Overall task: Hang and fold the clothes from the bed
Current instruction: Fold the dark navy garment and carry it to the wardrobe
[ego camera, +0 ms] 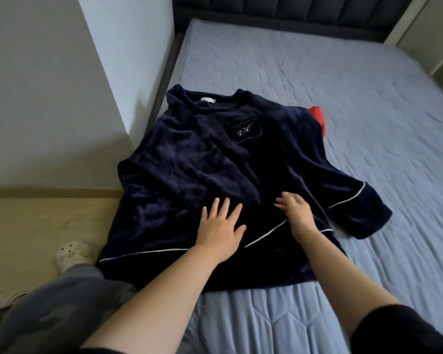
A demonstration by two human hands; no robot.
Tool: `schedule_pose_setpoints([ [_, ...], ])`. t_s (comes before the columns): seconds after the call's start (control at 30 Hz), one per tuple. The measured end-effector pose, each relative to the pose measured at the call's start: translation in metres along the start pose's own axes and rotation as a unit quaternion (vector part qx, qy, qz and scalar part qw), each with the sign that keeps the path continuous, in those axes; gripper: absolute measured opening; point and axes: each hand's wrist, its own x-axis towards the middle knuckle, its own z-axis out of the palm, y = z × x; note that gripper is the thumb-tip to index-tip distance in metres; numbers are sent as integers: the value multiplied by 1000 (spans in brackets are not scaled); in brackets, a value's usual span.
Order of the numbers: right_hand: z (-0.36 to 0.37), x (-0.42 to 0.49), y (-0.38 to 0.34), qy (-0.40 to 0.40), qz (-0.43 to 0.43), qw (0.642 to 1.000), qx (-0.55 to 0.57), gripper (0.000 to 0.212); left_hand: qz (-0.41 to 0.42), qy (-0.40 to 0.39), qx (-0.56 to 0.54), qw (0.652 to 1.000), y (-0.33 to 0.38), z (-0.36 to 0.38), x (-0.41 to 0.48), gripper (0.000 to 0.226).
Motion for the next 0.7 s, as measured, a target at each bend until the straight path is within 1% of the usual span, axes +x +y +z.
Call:
schedule_pose_setpoints([
  [0.03,-12,8,-7,16,62,984,167,42,30,-14,-9,999,6,-1,0,58],
  [0.07,-26,14,-12,31,108,947,301,50,57,-30,-13,998,13,0,0,57],
  [0.1,-40,22,-13,52,141,905,399,58,76,-47,-13,996,18,0,-1,56],
  [0.13,-52,29,-14,75,161,867,466,65,85,-60,-13,994,22,1,-1,55],
  [0.17,-63,38,-16,100,169,839,507,69,86,-72,-15,994,24,0,0,54],
  [0.2,-71,43,-17,116,175,821,531,69,84,-81,-21,993,24,-1,1,53],
  [0.3,-74,50,-27,171,202,806,530,62,78,-106,-66,989,20,-11,5,52],
  [0.33,-70,50,-31,191,214,812,509,60,77,-109,-94,987,16,-13,6,52],
  [0.4,-62,50,-34,223,228,842,436,54,59,-106,-152,981,8,-19,6,50],
  [0.43,-57,55,-35,258,229,841,416,49,45,-101,-173,979,3,-21,6,49],
  [0.47,-56,60,-36,263,234,825,441,46,31,-94,-192,976,-3,-23,6,47],
  [0.5,-56,67,-36,256,233,829,439,45,15,-91,-205,974,-8,-26,4,45],
  [0.53,-55,70,-41,256,237,844,408,43,-1,-86,-225,970,-15,-26,4,43],
  [0.57,-53,73,-49,241,220,857,399,41,-21,-85,-254,963,-20,-29,4,41],
  [0.6,-49,73,-59,228,194,883,362,36,-38,-80,-298,950,-22,-34,6,38],
  [0.63,-44,69,-69,200,147,901,356,29,-64,-73,-354,930,-23,-39,10,35],
  [0.67,-35,66,-80,174,84,926,323,20,-93,-56,-407,907,-23,-44,15,32],
  [0.7,-21,53,-93,140,10,956,257,13,-128,-40,-466,875,-23,-51,17,28],
])
